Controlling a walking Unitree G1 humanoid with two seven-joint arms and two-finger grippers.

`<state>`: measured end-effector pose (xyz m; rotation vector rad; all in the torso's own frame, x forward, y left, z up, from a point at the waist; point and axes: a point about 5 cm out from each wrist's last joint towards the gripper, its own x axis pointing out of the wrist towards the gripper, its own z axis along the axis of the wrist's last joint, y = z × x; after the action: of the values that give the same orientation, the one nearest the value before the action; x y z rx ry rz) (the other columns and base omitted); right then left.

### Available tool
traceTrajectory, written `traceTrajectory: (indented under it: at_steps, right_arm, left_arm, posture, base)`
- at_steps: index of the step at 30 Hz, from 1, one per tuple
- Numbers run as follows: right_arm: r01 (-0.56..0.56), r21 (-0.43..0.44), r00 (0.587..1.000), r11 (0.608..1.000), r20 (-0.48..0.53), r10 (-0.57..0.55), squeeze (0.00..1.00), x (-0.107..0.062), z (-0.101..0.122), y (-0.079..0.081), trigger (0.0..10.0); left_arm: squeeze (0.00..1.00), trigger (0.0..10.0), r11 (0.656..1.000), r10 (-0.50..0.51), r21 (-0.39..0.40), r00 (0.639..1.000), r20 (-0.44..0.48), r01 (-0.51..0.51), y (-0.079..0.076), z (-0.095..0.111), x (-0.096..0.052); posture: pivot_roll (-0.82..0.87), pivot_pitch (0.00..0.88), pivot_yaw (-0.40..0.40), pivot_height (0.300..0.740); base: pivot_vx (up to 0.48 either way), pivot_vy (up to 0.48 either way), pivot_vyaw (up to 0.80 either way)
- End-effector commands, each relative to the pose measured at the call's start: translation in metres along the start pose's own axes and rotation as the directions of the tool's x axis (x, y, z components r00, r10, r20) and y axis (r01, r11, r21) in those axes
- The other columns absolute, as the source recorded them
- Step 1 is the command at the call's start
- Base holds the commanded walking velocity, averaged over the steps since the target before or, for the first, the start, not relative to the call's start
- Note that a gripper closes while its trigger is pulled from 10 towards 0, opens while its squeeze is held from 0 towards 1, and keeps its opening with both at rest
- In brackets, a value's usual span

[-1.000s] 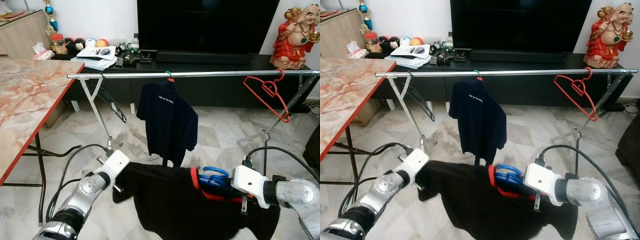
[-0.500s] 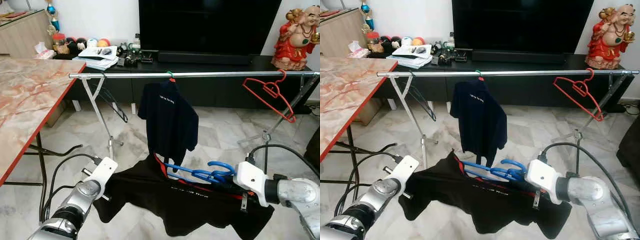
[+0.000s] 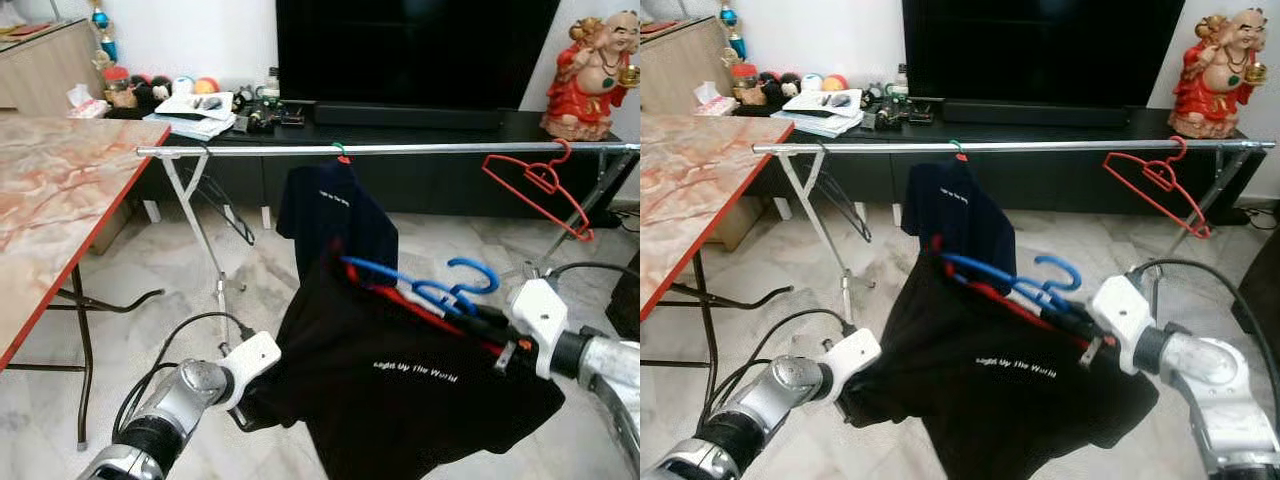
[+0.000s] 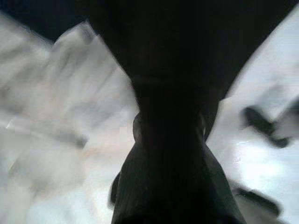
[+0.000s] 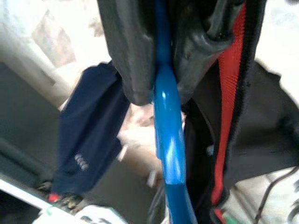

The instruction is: Hang hanger

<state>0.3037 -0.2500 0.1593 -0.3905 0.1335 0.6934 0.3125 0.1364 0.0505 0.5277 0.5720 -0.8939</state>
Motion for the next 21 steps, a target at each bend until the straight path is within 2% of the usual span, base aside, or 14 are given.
traceTrajectory:
  at_steps: [1, 3, 5, 6, 8, 11, 12, 15, 16, 17, 18, 19, 20, 21]
  right_arm:
    - [0.176, 0.01, 0.976, 0.984, 0.131, -0.176, 0.0, -0.011, 0.023, -0.026, 10.0]
    - [0.237, 0.062, 0.955, 0.969, 0.169, -0.245, 0.0, -0.01, 0.027, -0.031, 10.0]
    - [0.291, 0.035, 0.949, 0.956, 0.113, -0.293, 0.0, -0.009, 0.021, -0.034, 10.0]
    - [0.333, -0.022, 0.941, 0.942, 0.073, -0.331, 0.0, -0.008, 0.016, -0.037, 10.0]
    - [0.356, -0.031, 0.933, 0.934, 0.069, -0.354, 0.0, -0.008, 0.014, -0.038, 10.0]
    - [0.376, 0.054, 0.924, 0.925, 0.061, -0.378, 0.0, -0.007, 0.012, -0.04, 10.0]
    - [0.348, 0.032, 0.937, 0.937, 0.013, -0.348, 0.0, -0.005, 0.005, -0.036, 10.0]
    - [0.25, -0.011, 0.968, 0.968, -0.031, -0.25, 0.0, 0.0, -0.003, -0.023, 10.0]
    - [0.181, -0.023, 0.982, 0.983, -0.056, -0.182, 0.0, 0.002, -0.007, -0.014, 10.0]
    - [0.08, -0.033, 0.991, 0.996, -0.107, -0.083, 0.0, 0.003, -0.013, -0.003, 10.0]
    - [-0.002, -0.049, 0.988, 0.999, -0.152, -0.005, 0.0, 0.003, -0.019, 0.006, 10.0]
    - [-0.189, -0.055, 0.951, 0.98, -0.259, 0.169, 0.0, -0.003, -0.032, 0.025, 10.0]
    - [-0.189, -0.055, 0.951, 0.98, -0.259, 0.169, 0.0, -0.003, -0.032, 0.025, 10.0]
    - [-0.285, -0.06, 0.916, 0.957, -0.313, 0.253, 0.0, -0.009, -0.038, 0.034, 10.0]
  left_arm:
    - [0.0, 0.0, 0.994, -0.106, -0.022, 0.994, -0.031, 0.106, -0.014, -0.01, 0.001]
    - [0.0, 0.0, 0.989, -0.138, -0.045, 0.99, 0.009, 0.138, -0.02, -0.004, 0.002]
    - [0.0, 0.0, 0.986, -0.155, -0.06, 0.987, 0.031, 0.157, -0.023, -0.002, 0.001]
    - [0.0, 0.0, 0.983, -0.176, -0.047, 0.984, 0.039, 0.178, -0.025, -0.002, -0.001]
    - [0.0, 0.0, 0.981, -0.191, -0.036, 0.98, 0.046, 0.193, -0.026, -0.001, -0.003]
    - [0.0, 0.0, 0.972, -0.233, -0.008, 0.972, 0.043, 0.233, -0.03, -0.002, -0.007]
    - [0.0, 0.0, 0.985, -0.17, -0.003, 0.984, 0.048, 0.17, -0.024, 0.001, -0.007]
    - [0.0, 0.0, 0.997, -0.07, 0.029, 0.995, 0.073, 0.068, -0.013, 0.007, -0.007]
    - [0.0, 0.0, 0.999, 0.027, 0.015, 0.996, 0.083, -0.028, -0.002, 0.01, -0.007]
    - [0.0, 0.0, 0.986, 0.164, 0.006, 0.98, 0.112, -0.165, 0.013, 0.016, -0.01]
    - [0.0, 0.0, 0.962, 0.272, -0.013, 0.953, 0.134, -0.273, 0.025, 0.022, -0.013]
    - [0.0, 0.0, 0.889, 0.458, -0.119, 0.874, 0.161, -0.443, 0.048, 0.03, -0.023]
    - [0.0, 0.0, 0.889, 0.458, -0.119, 0.874, 0.161, -0.443, 0.048, 0.03, -0.023]
    - [0.0, 0.0, 0.823, 0.566, -0.164, 0.807, 0.167, -0.543, 0.062, 0.034, -0.032]
  posture:
    - [-0.05, 0.0, 0.004, 0.74]
    - [-0.05, 0.0, 0.006, 0.74]
    - [-0.05, 0.0, 0.008, 0.74]
    - [-0.05, 0.0, 0.008, 0.74]
    - [-0.05, 0.0, 0.008, 0.74]
    - [-0.05, 0.0, 0.014, 0.74]
    - [-0.05, 0.0, 0.017, 0.74]
    - [-0.05, 0.0, 0.017, 0.74]
    - [-0.05, 0.0, 0.018, 0.74]
    - [-0.05, 0.0, 0.019, 0.74]
    - [-0.05, 0.0, 0.018, 0.74]
    - [-0.05, 0.0, 0.019, 0.74]
    - [-0.05, 0.0, 0.019, 0.74]
    - [-0.05, 0.0, 0.018, 0.74]
  base:
    - [0.0, 0.0, 0.0]
    - [0.0, 0.0, 0.0]
    - [0.0, 0.0, 0.0]
    - [0.0, 0.0, 0.0]
    - [0.0, 0.0, 0.0]
    - [0.0, 0.0, 0.0]
    - [0.0, 0.0, 0.0]
    - [0.0, 0.0, 0.0]
    - [0.0, 0.0, 0.0]
    - [0.0, 0.0, 0.0]
    - [0.0, 0.0, 0.0]
    - [0.0, 0.0, 0.0]
    - [0.0, 0.0, 0.0]
    - [0.0, 0.0, 0.0]
